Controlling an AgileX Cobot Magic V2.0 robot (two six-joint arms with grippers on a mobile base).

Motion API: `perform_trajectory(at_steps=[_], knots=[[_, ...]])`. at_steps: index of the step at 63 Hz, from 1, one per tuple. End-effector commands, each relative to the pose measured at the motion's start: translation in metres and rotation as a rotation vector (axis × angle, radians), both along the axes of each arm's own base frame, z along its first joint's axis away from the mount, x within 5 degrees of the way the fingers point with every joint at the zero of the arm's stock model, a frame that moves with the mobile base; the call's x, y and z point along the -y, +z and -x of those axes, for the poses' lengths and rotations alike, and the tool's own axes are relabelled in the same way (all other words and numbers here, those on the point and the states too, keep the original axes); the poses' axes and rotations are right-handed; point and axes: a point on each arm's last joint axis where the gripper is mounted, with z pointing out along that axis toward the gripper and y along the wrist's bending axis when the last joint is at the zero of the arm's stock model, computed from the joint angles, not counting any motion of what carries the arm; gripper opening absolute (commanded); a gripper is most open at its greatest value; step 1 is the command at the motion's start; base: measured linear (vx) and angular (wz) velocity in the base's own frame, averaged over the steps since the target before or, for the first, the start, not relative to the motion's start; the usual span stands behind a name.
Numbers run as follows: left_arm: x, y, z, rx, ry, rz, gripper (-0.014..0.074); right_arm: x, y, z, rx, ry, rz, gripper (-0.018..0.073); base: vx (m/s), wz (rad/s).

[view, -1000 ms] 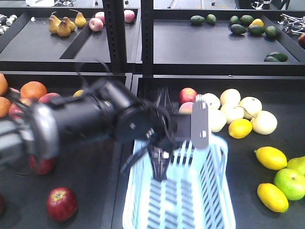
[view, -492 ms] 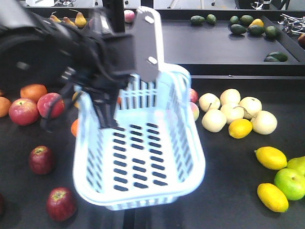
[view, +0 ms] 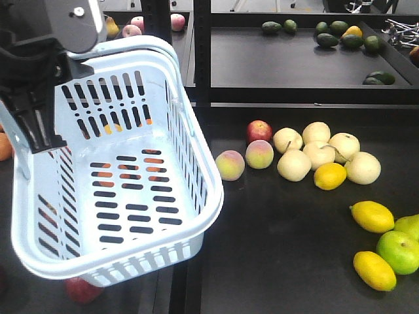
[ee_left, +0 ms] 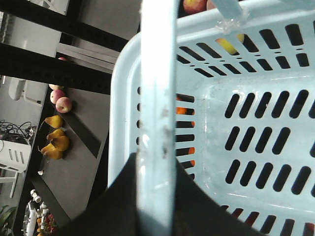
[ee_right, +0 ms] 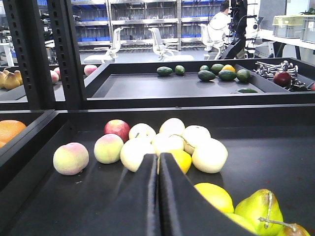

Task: Pick three apples into basket with both arms
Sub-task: 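Close the left gripper on the handle and lift the basket, then hold the basket up with the left gripper while turning the base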

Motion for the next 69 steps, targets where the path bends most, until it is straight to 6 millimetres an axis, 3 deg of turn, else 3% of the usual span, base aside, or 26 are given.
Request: perform_trajectory(at_steps=[1, 69], knots=[[-0.0069, 0.0234, 0.0080, 0.104, -0.004, 0.081, -0.0008, -0.0009, 0.0035, 0.0005, 0.078, 0.010, 0.013, -0.0008, 0.00, 0.00], [-0.0067, 0.0230, 0.0078, 0.101, -0.004, 0.079, -0.0008, -0.0009, 0.0035, 0.0005, 0.078, 0.010, 0.013, -0.0008, 0.00, 0.00]])
